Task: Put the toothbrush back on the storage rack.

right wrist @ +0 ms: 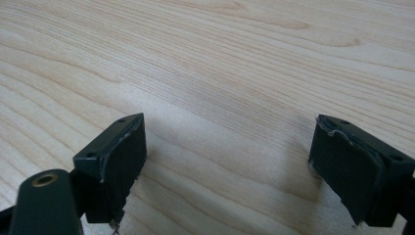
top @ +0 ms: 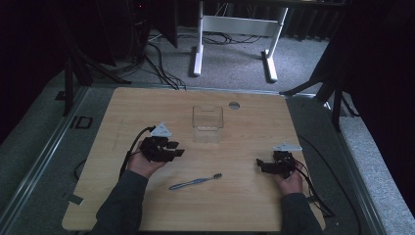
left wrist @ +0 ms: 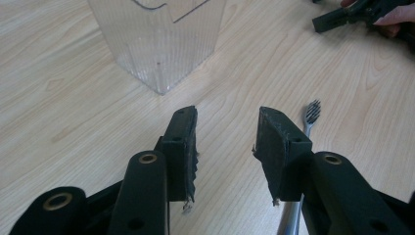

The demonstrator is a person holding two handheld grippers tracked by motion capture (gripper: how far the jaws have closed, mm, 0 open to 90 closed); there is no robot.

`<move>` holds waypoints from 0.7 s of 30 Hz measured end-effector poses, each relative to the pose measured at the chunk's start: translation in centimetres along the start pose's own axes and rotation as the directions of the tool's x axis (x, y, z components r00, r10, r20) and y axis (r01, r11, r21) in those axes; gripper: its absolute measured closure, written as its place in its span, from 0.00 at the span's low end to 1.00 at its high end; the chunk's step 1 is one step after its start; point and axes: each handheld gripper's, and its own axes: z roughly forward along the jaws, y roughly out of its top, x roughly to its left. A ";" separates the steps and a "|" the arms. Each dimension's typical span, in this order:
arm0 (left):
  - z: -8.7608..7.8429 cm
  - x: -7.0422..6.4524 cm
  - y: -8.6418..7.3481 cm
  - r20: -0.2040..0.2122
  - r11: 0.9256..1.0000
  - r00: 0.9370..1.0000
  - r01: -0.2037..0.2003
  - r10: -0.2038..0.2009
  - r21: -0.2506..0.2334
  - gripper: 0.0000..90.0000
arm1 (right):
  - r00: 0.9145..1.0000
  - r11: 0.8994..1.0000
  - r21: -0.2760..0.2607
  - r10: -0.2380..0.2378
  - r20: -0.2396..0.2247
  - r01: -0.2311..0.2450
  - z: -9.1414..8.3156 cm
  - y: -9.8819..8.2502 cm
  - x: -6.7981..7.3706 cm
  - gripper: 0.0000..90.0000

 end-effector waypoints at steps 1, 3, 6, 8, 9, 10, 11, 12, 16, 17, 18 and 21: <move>0.1 -0.1 0.0 0.002 1.000 1.000 0.000 0.000 0.000 0.65 | 1.000 1.000 0.000 -0.001 0.000 0.001 0.0 0.0 0.0 0.15; 0.2 -0.2 0.1 0.004 1.000 1.000 -0.007 0.007 0.006 0.65 | 1.000 1.000 0.000 -0.001 0.000 0.001 0.0 0.0 0.0 0.15; 0.4 -0.4 0.3 0.013 1.000 1.000 -0.014 0.013 0.013 0.65 | 1.000 1.000 0.000 0.000 0.000 0.000 0.0 0.0 0.0 0.15; 0.5 -0.7 0.5 0.017 1.000 1.000 -0.022 0.022 0.015 0.65 | 1.000 1.000 0.000 0.000 0.000 0.000 0.0 0.0 0.0 0.15; 0.6 -0.8 0.6 0.021 1.000 0.999 -0.025 0.025 0.014 0.65 | 1.000 1.000 0.000 0.000 0.000 0.000 0.0 0.0 0.0 0.15; 0.7 -1.0 0.7 0.025 0.999 0.999 -0.030 0.029 0.018 0.65 | 1.000 1.000 0.000 0.000 0.000 0.000 0.0 0.0 0.0 0.15; 0.8 -1.1 0.8 0.029 0.999 0.999 -0.035 0.034 0.021 0.65 | 1.000 1.000 0.000 0.000 0.000 0.000 0.0 0.0 0.0 0.15; 1.0 -1.3 0.9 0.033 0.999 0.999 -0.038 0.037 0.026 0.65 | 1.000 1.000 0.000 0.000 0.000 0.000 0.0 0.0 0.0 0.15; 1.5 -1.8 1.3 0.049 0.997 0.997 -0.058 0.056 0.043 0.66 | 1.000 1.000 0.000 0.000 0.000 0.000 0.0 0.0 0.0 0.15; 1.6 -1.9 1.4 0.053 0.997 0.997 -0.063 0.061 0.047 0.66 | 1.000 1.000 0.000 0.000 0.000 0.000 0.0 0.0 0.0 0.15; 1.7 -2.0 1.4 0.056 0.997 0.997 -0.064 0.061 0.051 0.66 | 1.000 1.000 0.000 0.000 0.000 0.000 0.0 0.0 0.0 0.15; 2.1 -2.2 1.5 0.066 0.994 0.995 -0.078 0.073 0.072 0.66 | 1.000 1.000 0.000 0.000 0.000 0.000 0.0 0.0 0.0 0.15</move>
